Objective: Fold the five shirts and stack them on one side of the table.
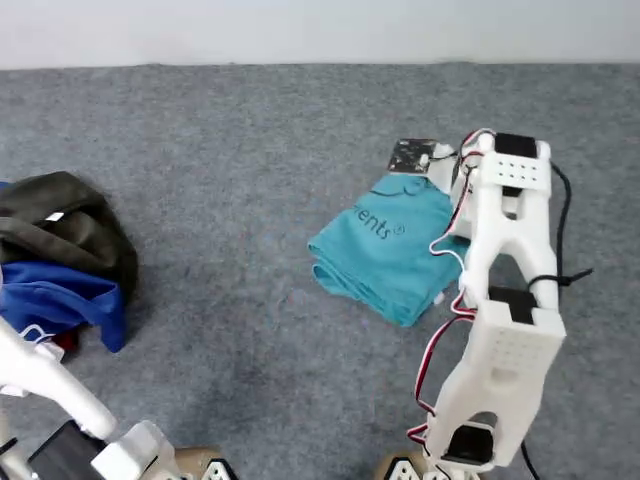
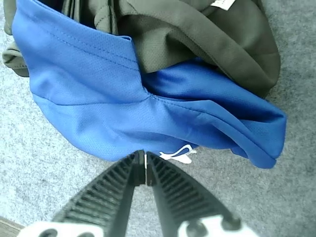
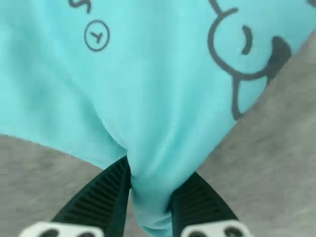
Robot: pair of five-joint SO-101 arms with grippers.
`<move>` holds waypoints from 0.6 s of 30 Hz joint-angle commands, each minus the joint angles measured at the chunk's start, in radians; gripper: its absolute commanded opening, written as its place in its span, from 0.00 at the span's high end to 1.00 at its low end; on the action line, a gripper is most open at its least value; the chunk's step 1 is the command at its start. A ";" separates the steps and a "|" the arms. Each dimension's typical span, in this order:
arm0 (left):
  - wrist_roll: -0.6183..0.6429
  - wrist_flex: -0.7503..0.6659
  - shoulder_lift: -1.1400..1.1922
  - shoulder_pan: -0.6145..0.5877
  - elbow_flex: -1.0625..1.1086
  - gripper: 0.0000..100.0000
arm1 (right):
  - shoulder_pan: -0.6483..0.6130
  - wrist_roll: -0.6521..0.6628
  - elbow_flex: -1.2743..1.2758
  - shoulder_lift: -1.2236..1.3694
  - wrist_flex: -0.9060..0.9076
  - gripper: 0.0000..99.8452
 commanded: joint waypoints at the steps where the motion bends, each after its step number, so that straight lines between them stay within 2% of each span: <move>1: 0.003 -0.018 -0.003 0.003 -0.035 0.99 | -0.054 0.081 -0.072 0.016 -0.070 0.99; 5: 0.003 -0.018 -0.003 0.003 -0.035 0.99 | -0.079 0.080 -0.072 0.038 -0.128 0.98; 8: 0.003 -0.018 -0.003 0.002 -0.035 0.99 | -0.076 0.000 -0.080 0.021 -0.174 0.88; 11: 0.003 -0.018 -0.003 0.002 -0.035 0.99 | -0.077 -0.164 -0.091 -0.036 -0.168 0.82; 18: 0.003 -0.048 -0.003 0.003 0.021 0.99 | -0.093 -0.505 -0.092 -0.127 0.013 0.81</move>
